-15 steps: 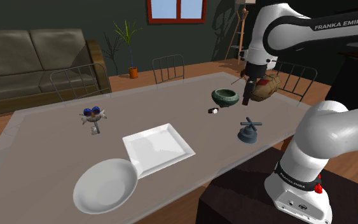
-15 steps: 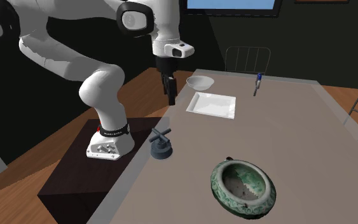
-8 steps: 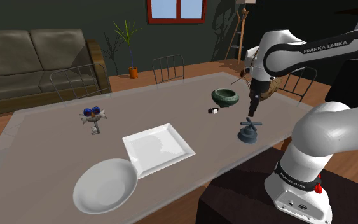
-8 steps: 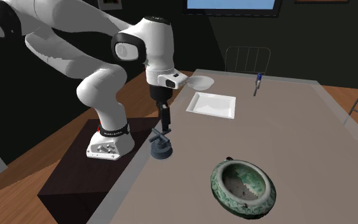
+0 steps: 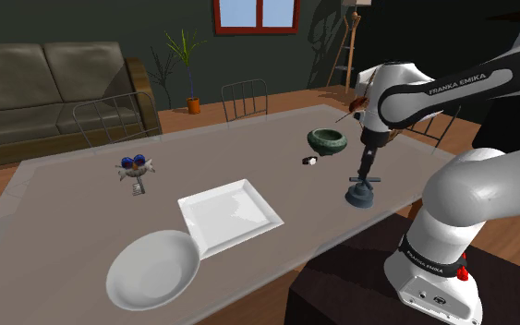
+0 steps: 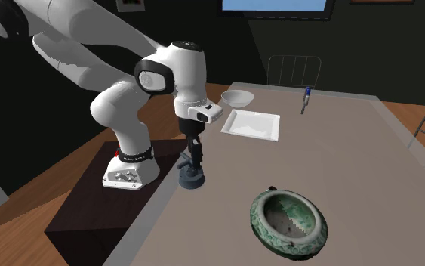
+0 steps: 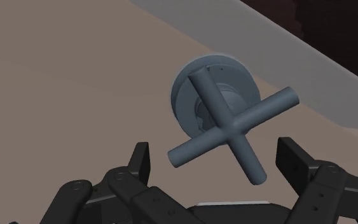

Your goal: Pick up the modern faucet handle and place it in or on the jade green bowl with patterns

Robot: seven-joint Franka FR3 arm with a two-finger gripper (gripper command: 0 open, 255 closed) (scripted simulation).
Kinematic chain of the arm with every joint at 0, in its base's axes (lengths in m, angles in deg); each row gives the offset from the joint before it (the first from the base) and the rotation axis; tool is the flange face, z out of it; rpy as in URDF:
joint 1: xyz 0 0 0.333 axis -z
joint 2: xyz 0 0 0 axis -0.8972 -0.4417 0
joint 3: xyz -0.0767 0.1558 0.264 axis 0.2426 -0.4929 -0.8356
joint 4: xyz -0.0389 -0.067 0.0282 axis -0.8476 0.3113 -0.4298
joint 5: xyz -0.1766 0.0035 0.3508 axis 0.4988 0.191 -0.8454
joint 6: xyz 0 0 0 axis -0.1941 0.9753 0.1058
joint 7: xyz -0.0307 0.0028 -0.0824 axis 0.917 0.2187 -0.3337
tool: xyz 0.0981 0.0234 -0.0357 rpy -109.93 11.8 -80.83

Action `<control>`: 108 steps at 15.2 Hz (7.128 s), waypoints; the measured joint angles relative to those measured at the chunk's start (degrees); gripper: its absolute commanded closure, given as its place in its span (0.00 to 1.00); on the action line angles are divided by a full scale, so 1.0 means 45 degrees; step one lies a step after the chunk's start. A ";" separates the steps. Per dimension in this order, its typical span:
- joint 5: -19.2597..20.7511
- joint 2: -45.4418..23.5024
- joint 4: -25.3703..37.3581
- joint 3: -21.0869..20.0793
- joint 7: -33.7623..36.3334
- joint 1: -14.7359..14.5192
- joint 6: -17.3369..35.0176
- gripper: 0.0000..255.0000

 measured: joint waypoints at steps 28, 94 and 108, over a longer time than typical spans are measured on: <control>-0.0558 0.1039 0.0935 0.0219 -0.1100 -0.0171 -0.2346 0.00; -0.1584 -0.1328 0.1340 0.0622 -0.1514 -0.1824 -0.0871 1.00; -0.2125 -0.0176 0.3123 -0.0101 -0.1318 -0.1948 -0.3778 1.00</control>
